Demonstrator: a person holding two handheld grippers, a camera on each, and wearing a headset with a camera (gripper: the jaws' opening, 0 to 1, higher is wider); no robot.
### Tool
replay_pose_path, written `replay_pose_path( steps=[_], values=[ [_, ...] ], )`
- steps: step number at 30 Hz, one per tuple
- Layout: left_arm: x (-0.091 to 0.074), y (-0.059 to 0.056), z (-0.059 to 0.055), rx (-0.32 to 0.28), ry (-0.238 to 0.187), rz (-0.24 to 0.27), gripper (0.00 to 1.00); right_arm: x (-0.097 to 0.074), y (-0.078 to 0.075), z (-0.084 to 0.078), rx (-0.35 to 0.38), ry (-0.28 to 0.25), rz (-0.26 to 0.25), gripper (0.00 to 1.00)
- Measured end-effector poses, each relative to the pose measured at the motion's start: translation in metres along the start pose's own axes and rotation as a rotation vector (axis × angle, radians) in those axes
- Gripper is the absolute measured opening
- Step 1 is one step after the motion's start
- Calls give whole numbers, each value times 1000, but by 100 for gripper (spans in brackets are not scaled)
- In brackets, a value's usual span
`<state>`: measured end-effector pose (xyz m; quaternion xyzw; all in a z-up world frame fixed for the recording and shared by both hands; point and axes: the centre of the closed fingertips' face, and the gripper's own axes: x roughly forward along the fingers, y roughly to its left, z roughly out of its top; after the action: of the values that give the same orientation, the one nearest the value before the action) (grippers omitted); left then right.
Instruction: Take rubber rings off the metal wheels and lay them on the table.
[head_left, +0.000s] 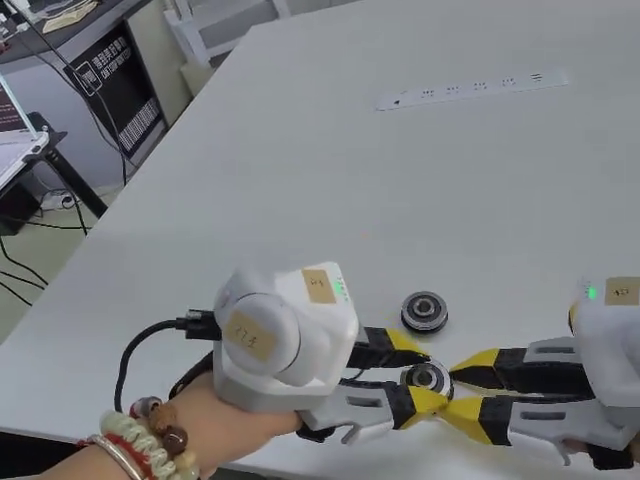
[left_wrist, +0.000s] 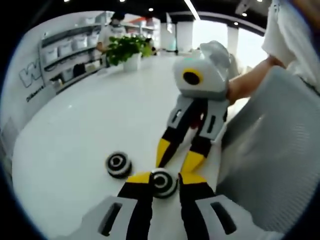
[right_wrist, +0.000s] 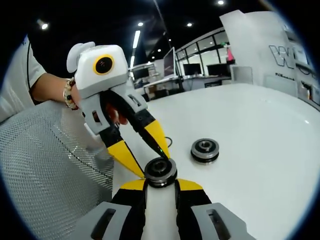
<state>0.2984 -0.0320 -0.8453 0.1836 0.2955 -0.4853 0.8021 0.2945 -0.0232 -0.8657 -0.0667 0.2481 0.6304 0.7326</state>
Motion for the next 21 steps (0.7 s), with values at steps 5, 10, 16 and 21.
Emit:
replay_pose_path(
  steps=[5,10,16,21],
  values=[
    [0,2,-2,2,1,6,18,0,-1,-1,-15,0,-12,19],
    [2,3,0,6,-8,9,16,-2,-2,-1,-22,-1,-21,17],
    [5,2,0,26,-7,5,15,-2,-3,-1,-33,-1,-27,16],
    [1,5,-3,20,0,11,15,-3,-3,-2,-41,2,-29,17]
  ],
)
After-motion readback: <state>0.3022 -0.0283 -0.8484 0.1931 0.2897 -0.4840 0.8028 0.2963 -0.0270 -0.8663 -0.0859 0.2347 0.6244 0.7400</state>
